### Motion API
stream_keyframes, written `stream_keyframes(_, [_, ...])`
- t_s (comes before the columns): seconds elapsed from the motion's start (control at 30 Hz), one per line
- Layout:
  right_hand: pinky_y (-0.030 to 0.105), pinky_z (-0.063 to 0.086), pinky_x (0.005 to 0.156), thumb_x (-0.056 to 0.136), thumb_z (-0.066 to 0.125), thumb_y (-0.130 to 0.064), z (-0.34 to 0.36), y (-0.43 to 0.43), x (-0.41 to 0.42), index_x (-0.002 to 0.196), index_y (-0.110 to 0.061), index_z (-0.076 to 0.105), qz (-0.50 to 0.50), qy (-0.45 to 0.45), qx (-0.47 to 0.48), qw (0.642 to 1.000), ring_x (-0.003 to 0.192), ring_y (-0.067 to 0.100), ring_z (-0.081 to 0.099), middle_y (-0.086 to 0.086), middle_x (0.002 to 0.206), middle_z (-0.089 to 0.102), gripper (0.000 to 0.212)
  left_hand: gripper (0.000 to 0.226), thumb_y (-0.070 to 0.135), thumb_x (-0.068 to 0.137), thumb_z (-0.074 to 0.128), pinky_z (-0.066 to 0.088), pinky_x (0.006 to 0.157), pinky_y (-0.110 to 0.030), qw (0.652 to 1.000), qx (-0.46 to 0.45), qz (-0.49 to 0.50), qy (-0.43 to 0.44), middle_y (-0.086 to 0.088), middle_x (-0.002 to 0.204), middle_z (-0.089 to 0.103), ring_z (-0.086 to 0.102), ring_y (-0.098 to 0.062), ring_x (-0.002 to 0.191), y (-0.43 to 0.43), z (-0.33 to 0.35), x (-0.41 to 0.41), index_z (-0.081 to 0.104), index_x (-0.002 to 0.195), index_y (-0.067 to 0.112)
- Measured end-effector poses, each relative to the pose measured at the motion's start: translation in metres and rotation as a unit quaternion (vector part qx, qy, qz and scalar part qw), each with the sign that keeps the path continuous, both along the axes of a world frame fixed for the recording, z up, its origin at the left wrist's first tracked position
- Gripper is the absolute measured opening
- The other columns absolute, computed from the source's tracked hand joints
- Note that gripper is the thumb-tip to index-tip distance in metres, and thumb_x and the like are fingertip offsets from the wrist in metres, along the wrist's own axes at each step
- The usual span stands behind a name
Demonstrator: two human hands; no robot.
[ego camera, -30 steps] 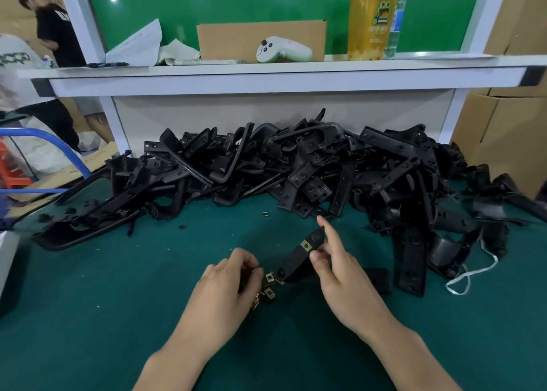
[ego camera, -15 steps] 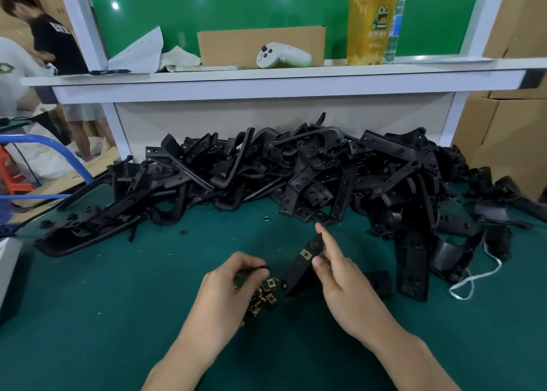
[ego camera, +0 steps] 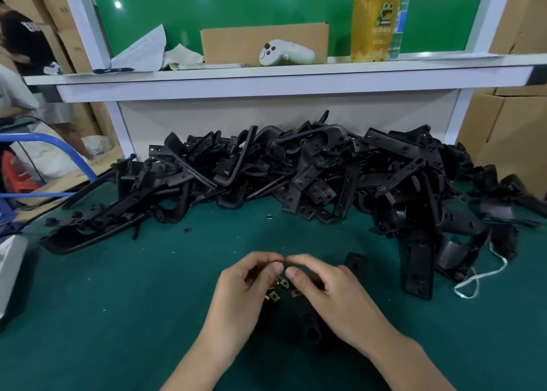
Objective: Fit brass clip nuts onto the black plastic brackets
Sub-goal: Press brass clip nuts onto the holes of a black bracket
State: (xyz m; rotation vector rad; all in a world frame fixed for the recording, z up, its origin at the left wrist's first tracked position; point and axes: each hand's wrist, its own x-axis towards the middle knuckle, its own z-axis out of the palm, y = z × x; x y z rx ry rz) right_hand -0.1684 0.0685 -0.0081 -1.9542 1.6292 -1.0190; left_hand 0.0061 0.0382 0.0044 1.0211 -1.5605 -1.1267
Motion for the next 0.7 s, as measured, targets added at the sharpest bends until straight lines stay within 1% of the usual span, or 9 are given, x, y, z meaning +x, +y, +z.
stream_keyframes(0.07, [0.019,0.045,0.060,0.096,0.042,-0.068,0.0003,-0.0002,0.0003,0.117,-0.049,0.058,-0.007,-0.002,-0.007,1.000,0.065,0.003,0.062,-0.019,0.074,0.068,0.031,0.015,0.018,0.096,0.066,0.048,0.067,-0.008,1.000,0.012,-0.003,-0.008,0.013,0.085,0.076,0.069,0.004,0.080,0.0010,-0.0005,-0.0012,0.075,0.095,0.030])
stream_keyframes(0.1, [0.018,0.040,0.056,0.097,0.044,-0.065,0.0007,0.0000,0.0004,0.114,-0.047,0.059,-0.011,-0.003,-0.011,1.000,0.059,0.004,0.059,-0.020,0.069,0.065,0.029,0.015,0.020,0.096,0.065,0.048,0.067,-0.008,1.000,0.016,-0.006,-0.010,0.015,0.086,0.076,0.069,0.004,0.082,0.0015,-0.0008,-0.0015,0.075,0.097,0.031])
stream_keyframes(0.17, [0.016,0.036,0.053,0.098,0.045,-0.062,0.0014,0.0005,0.0003,0.111,-0.044,0.060,-0.015,-0.006,-0.015,1.000,0.054,0.004,0.055,-0.022,0.065,0.063,0.026,0.015,0.020,0.097,0.064,0.049,0.070,-0.008,1.000,0.017,-0.012,-0.005,0.015,0.087,0.077,0.071,0.003,0.085,0.0023,-0.0010,-0.0016,0.074,0.101,0.030])
stream_keyframes(0.23, [0.020,0.035,0.051,0.099,0.044,-0.062,0.0009,0.0007,0.0000,0.109,-0.044,0.060,-0.012,-0.007,-0.012,1.000,0.051,0.007,0.053,-0.012,0.066,0.064,0.026,0.017,0.018,0.099,0.061,0.050,0.072,-0.010,1.000,0.015,-0.013,-0.003,0.011,0.086,0.077,0.071,0.000,0.084,0.0027,-0.0005,-0.0011,0.074,0.102,0.028])
stream_keyframes(0.3, [0.030,0.039,0.052,0.099,0.041,-0.063,-0.0005,0.0003,-0.0008,0.109,-0.046,0.058,-0.007,-0.007,-0.010,1.000,0.052,0.012,0.051,0.001,0.067,0.064,0.027,0.019,0.015,0.100,0.060,0.050,0.073,-0.011,1.000,0.012,-0.013,0.002,0.008,0.083,0.076,0.070,-0.003,0.080,0.0026,0.0002,-0.0004,0.075,0.100,0.027])
stream_keyframes(0.37, [0.034,0.042,0.055,0.100,0.039,-0.063,-0.0014,-0.0001,-0.0013,0.111,-0.045,0.058,-0.005,-0.006,-0.010,1.000,0.053,0.014,0.053,0.003,0.067,0.063,0.028,0.019,0.014,0.099,0.061,0.050,0.072,-0.012,1.000,0.012,-0.015,0.006,0.005,0.083,0.076,0.069,-0.004,0.079,0.0021,0.0008,0.0002,0.075,0.100,0.026])
stream_keyframes(0.47, [0.035,0.044,0.055,0.101,0.040,-0.061,-0.0018,0.0000,-0.0018,0.112,-0.046,0.058,-0.005,-0.006,-0.014,1.000,0.054,0.014,0.054,0.001,0.069,0.064,0.026,0.015,0.019,0.097,0.063,0.051,0.069,-0.013,0.999,0.021,-0.024,0.012,0.004,0.083,0.076,0.069,-0.004,0.079,0.0021,0.0012,0.0012,0.075,0.100,0.027])
stream_keyframes(0.6, [0.021,0.034,0.052,0.100,0.040,-0.062,-0.0028,0.0001,-0.0023,0.115,-0.049,0.057,-0.013,0.003,-0.020,1.000,0.052,0.009,0.051,-0.004,0.064,0.061,0.025,0.015,0.023,0.096,0.066,0.049,0.065,-0.012,1.000,0.017,-0.020,-0.011,0.009,0.080,0.074,0.069,-0.004,0.078,0.0012,-0.0004,0.0013,0.075,0.095,0.035])
stream_keyframes(0.7, [0.016,0.036,0.056,0.098,0.042,-0.063,-0.0021,-0.0001,-0.0009,0.119,-0.051,0.052,-0.012,0.000,-0.018,1.000,0.054,0.003,0.053,-0.018,0.063,0.061,0.026,0.020,0.023,0.096,0.066,0.050,0.068,-0.013,0.999,-0.003,-0.017,-0.036,0.011,0.081,0.075,0.068,-0.002,0.077,-0.0002,-0.0019,0.0015,0.074,0.092,0.040])
